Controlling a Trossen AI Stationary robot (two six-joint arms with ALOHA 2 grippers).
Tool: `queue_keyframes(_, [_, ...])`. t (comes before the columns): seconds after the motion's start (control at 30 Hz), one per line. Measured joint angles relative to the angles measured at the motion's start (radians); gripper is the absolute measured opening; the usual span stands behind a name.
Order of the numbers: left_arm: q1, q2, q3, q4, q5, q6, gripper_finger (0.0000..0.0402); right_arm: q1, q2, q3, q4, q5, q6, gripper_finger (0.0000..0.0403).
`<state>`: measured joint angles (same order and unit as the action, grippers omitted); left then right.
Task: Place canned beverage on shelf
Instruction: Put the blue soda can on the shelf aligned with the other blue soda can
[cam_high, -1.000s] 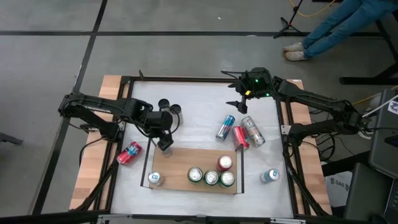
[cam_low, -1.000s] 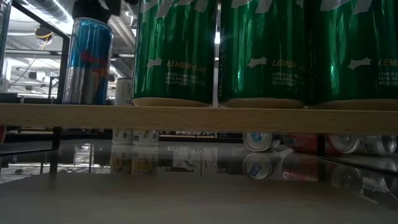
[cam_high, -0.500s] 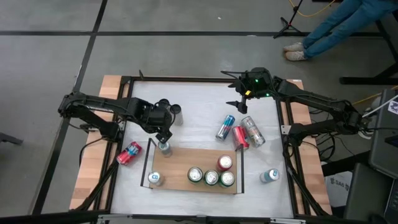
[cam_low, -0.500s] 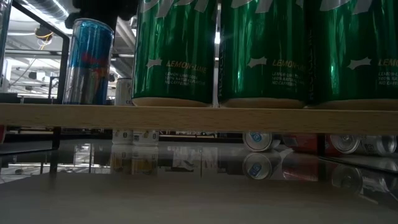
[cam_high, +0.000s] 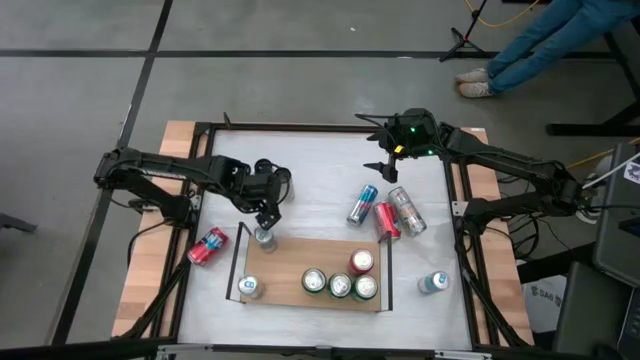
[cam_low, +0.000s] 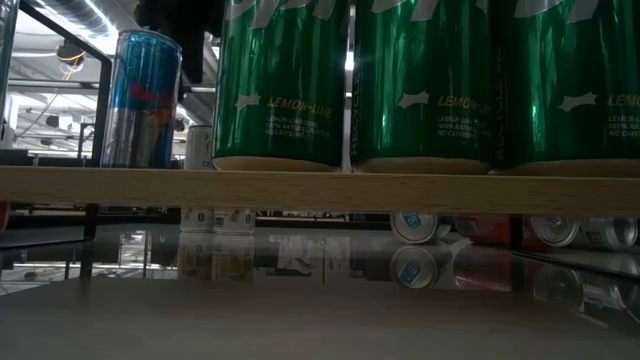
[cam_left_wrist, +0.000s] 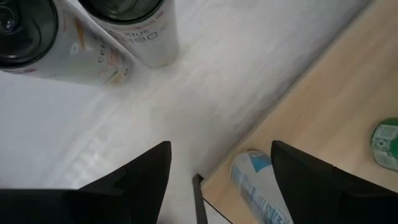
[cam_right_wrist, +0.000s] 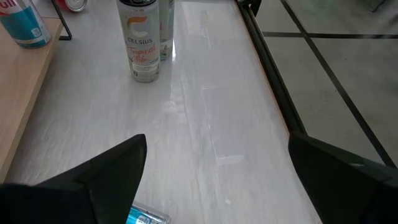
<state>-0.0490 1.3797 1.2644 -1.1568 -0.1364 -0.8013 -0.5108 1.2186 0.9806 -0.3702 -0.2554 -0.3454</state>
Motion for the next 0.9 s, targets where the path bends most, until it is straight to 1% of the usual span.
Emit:
queue_keyframes(0.1, [0.0,0.017,-0.002,-0.011,-0.003,0.014,0.0264,0.0,0.0,0.0,0.0,0.0,0.0,0.0381])
queue_keyframes(0.27, [0.0,0.083,-0.001,-0.019,0.005,0.075,0.0264,0.0,0.0,0.0,-0.001,0.0,0.0,0.0381])
queue_keyframes(0.43, [0.0,0.15,-0.001,-0.022,0.044,0.148,0.0264,0.0,0.0,0.0,-0.01,0.0,0.0,0.0381])
queue_keyframes(0.53, [0.0,0.175,-0.001,-0.014,0.084,0.177,0.0264,0.001,0.0,0.0,-0.017,0.0,0.0,0.0381])
queue_keyframes(0.63, [0.0,0.185,0.0,-0.004,0.118,0.183,0.0264,0.001,0.0,0.0,-0.029,0.0,0.0,0.0381])
queue_keyframes(0.9, [-0.024,0.186,0.0,0.01,0.152,0.156,0.0264,0.001,0.0,0.0,-0.034,0.0,0.0,0.0381])
